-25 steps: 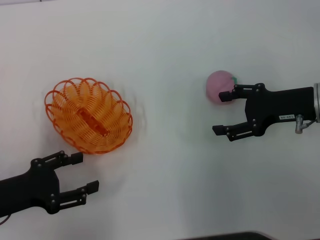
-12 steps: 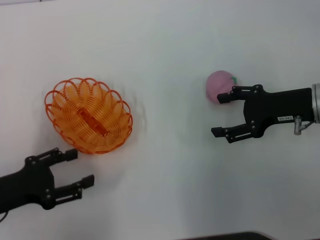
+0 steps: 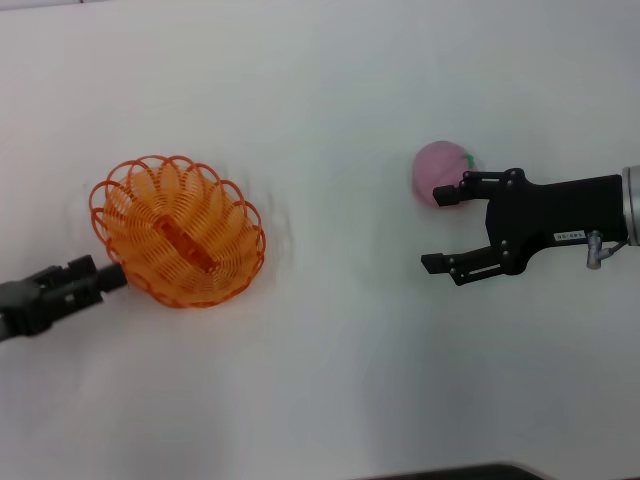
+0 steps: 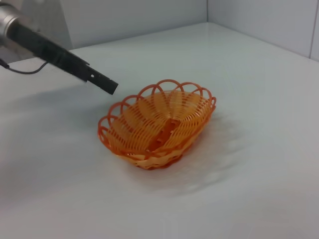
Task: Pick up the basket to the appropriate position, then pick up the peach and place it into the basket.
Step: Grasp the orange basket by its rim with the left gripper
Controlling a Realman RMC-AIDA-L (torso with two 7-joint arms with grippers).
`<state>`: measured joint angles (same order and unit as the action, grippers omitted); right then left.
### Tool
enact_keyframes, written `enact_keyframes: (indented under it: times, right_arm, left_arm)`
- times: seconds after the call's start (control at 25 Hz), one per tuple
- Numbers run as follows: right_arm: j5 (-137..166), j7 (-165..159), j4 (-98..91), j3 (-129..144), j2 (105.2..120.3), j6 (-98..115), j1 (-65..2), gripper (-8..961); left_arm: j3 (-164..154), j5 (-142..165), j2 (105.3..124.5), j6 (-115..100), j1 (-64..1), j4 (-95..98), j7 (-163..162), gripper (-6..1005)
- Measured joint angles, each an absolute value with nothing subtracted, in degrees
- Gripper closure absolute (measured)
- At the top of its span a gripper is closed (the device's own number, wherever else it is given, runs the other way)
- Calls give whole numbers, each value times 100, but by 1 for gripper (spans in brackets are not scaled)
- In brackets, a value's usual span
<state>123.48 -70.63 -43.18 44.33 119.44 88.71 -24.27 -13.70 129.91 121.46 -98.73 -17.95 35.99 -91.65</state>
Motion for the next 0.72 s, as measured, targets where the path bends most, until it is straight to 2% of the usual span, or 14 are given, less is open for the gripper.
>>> enact_keyframes:
  times: [0.72]
  right_arm:
    - [12348, -7101, -4297, 4515, 11944, 8887, -2425, 22]
  left_arm:
    - [-1558, 13065, 11820, -9261, -2452, 4055, -12022, 197]
